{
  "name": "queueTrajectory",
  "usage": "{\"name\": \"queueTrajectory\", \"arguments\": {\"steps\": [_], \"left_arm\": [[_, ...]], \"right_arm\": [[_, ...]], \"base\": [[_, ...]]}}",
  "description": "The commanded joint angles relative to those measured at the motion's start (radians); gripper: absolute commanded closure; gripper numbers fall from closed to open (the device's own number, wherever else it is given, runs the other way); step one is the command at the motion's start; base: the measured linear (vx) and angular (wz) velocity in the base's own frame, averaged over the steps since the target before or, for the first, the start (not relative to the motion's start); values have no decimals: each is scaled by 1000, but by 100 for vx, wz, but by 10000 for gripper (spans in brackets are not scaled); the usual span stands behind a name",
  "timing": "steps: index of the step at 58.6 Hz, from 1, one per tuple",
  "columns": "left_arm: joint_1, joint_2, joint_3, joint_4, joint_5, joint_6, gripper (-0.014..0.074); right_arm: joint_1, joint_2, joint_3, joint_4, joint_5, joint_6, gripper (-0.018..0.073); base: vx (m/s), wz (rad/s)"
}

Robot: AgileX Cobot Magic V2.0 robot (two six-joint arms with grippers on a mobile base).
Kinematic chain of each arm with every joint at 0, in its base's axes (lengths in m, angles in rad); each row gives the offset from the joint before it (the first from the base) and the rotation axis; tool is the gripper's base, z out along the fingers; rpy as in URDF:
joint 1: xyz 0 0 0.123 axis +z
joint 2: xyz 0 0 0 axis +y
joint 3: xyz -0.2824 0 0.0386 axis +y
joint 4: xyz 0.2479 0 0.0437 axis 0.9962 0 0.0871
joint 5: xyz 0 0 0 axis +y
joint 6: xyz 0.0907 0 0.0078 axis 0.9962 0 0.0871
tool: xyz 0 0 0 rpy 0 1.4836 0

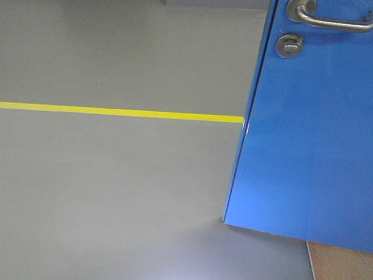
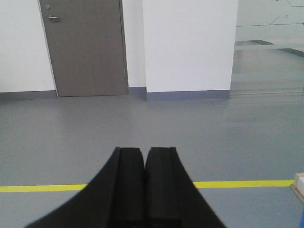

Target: Move to blue door and open it

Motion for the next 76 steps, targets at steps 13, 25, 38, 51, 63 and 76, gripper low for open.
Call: {"name": "queueTrajectory", "arguments": {"steps": [13, 25, 38, 51, 63, 76], "left_arm": [[1, -14, -27, -2, -83, -7, 524], [1, -14, -27, -2, -84, -7, 524], [1, -14, -27, -2, -84, -7, 524], [1, -14, -27, -2, -84, -7, 524], [1, -14, -27, -2, -84, -7, 524], [1, -14, -27, -2, -84, -7, 524]], "right_arm": [[-10, -218, 152, 144, 0, 3, 561], [-10, -225, 153, 145, 28, 0, 561], [-10, -225, 153, 145, 32, 0, 561], [-10, -225, 153, 145, 32, 0, 561], [-10, -225, 153, 145, 32, 0, 561], [-10, -225, 153, 145, 32, 0, 561]], "base": [[0, 0], [0, 0], [0, 0], [0, 0], [0, 0], [0, 0]]}}
